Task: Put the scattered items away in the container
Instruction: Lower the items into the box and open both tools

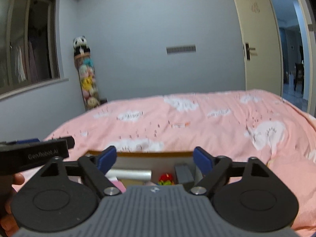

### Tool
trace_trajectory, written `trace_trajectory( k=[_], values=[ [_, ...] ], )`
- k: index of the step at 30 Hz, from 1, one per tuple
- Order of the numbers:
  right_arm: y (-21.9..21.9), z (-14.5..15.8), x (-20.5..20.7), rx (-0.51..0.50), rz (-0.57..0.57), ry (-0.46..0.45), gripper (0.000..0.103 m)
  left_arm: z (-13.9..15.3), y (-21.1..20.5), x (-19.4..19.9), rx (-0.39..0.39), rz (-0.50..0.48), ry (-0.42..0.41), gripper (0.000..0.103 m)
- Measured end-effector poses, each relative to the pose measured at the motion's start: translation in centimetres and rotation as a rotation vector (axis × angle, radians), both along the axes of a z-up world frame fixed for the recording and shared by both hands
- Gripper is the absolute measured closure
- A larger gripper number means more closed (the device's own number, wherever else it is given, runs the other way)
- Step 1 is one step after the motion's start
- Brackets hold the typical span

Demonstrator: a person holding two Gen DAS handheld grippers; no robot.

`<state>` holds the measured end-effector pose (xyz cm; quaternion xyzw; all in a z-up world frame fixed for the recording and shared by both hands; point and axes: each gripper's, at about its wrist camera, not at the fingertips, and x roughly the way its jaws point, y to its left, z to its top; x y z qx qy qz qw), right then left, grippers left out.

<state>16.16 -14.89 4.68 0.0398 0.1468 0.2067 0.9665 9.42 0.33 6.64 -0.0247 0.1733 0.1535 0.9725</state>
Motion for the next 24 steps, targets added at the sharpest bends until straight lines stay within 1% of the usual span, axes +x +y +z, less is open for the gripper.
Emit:
trace_trajectory(
  k=[2,5,8,17,24],
  values=[
    [0.0,-0.1,-0.3,0.008,-0.006,-0.019,0.005,-0.4,0.1,-0.2,0.003,0.014,-0.012,0.014],
    [0.2,-0.6,-0.3,-0.001,-0.001,-0.005,0.004,-1.1,0.3,-0.2,-0.007,0.024,0.002,0.014],
    [0.6,-1.5,0.1,-0.019,0.004,0.028,0.004,-2.2,0.5,0.0,-0.019,0.028,0.037,0.014],
    [1.3,-4.2,0.3,-0.089,0.008,0.095,0.004,-5.1,0.3,0.6,0.015,0.021,0.165,0.014],
    [1.3,-5.7,0.5,-0.119,0.013,0.135,0.004,-6.1,-0.2,0.7,0.043,0.005,0.209,0.014]
  ],
)
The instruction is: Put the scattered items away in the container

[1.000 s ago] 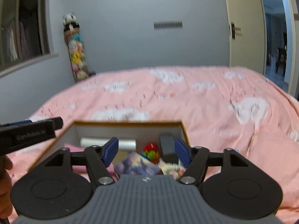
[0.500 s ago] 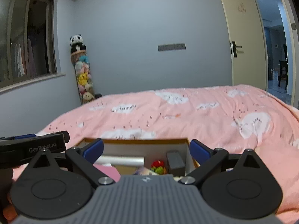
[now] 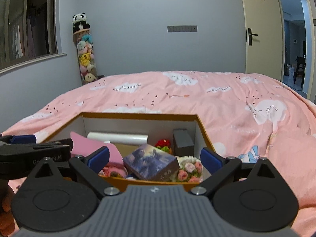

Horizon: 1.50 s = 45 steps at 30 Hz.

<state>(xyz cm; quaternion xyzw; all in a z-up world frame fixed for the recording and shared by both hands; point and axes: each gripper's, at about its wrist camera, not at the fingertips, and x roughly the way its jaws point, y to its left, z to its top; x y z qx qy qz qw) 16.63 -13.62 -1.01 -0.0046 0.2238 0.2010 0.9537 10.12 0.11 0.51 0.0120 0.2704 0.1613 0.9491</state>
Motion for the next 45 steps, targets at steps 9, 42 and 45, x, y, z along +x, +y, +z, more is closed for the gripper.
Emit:
trace_trajectory(
  k=[9,42,45],
  values=[
    [0.2,-1.0,0.2,-0.016,0.011,0.030,0.004,-0.5,-0.5,0.0,0.065,-0.010,0.006,0.014],
    [-0.1,-2.1,0.4,0.006,-0.014,0.023,0.001,-1.8,-1.1,0.2,0.135,-0.028,0.011,0.014],
    [-0.1,-2.2,0.3,0.007,-0.015,0.020,0.001,-2.0,-1.1,0.1,0.137,-0.028,0.005,0.014]
  ],
)
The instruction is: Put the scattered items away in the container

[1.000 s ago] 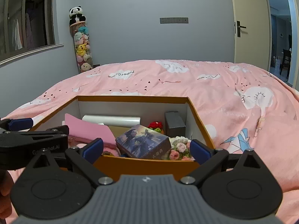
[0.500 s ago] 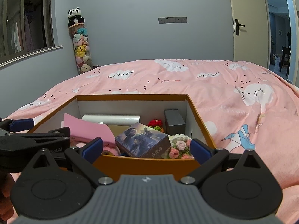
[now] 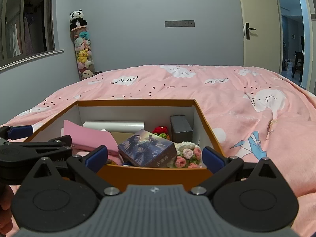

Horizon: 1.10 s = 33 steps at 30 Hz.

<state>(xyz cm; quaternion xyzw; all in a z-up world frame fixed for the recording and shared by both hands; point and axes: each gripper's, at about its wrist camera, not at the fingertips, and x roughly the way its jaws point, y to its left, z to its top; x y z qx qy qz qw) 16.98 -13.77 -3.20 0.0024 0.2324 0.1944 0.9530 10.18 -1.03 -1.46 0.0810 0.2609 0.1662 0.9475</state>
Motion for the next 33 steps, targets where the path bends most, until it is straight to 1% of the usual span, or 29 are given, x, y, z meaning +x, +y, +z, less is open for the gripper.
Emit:
trace_trajectory(
  k=[23,24,26,27,30,31,33],
  values=[
    [-0.1,-0.3,-0.1,0.001,-0.003,-0.005,0.001,-0.1,0.0,-0.2,0.002,-0.007,-0.003,0.014],
    [-0.1,-0.3,-0.1,0.001,-0.004,-0.005,0.001,-0.1,0.2,-0.1,-0.019,-0.010,0.001,0.014],
    [0.0,-0.3,-0.1,0.000,-0.006,-0.002,0.001,-0.1,1.2,0.1,-0.140,-0.016,0.024,0.012],
    [0.0,-0.4,-0.1,0.000,-0.007,-0.001,0.001,-0.1,1.4,0.1,-0.147,-0.022,0.028,0.011],
    [0.0,-0.5,-0.2,-0.004,-0.009,-0.007,0.001,-0.2,0.6,-0.2,-0.065,-0.015,0.007,0.010],
    [0.0,-0.5,-0.2,-0.001,-0.011,-0.006,0.001,-0.2,0.6,-0.2,-0.064,-0.014,0.007,0.010],
    [-0.1,-0.5,-0.2,0.001,-0.013,-0.003,0.001,-0.2,0.9,-0.1,-0.106,-0.018,0.017,0.010]
  ],
)
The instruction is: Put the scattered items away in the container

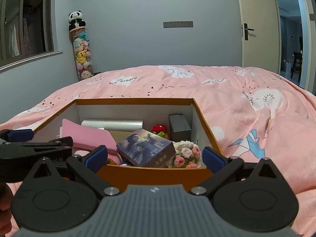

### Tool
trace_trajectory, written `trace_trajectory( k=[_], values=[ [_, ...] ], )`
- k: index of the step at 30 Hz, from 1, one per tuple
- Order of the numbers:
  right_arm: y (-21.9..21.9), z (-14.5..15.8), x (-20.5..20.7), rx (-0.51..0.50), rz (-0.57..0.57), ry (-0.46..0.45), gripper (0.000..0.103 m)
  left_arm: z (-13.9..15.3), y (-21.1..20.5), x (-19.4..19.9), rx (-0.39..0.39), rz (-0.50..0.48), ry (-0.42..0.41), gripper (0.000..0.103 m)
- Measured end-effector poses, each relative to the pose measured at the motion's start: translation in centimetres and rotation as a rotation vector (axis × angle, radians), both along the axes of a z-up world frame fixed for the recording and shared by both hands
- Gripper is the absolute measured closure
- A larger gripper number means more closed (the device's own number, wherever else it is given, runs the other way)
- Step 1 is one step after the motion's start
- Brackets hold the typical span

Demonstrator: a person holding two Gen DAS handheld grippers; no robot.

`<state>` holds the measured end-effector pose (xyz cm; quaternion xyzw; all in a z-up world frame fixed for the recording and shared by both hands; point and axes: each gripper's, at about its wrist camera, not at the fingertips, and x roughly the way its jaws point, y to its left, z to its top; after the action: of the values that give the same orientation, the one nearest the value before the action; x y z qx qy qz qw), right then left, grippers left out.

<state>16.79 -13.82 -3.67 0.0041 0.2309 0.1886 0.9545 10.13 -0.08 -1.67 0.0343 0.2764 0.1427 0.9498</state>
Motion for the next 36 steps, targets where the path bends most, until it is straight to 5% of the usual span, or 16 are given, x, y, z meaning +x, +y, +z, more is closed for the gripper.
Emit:
trace_trajectory(
  k=[36],
  values=[
    [0.03,-0.04,-0.04,0.000,0.000,-0.001,0.001,0.01,0.15,-0.03,-0.033,-0.003,0.007,0.010]
  ],
)
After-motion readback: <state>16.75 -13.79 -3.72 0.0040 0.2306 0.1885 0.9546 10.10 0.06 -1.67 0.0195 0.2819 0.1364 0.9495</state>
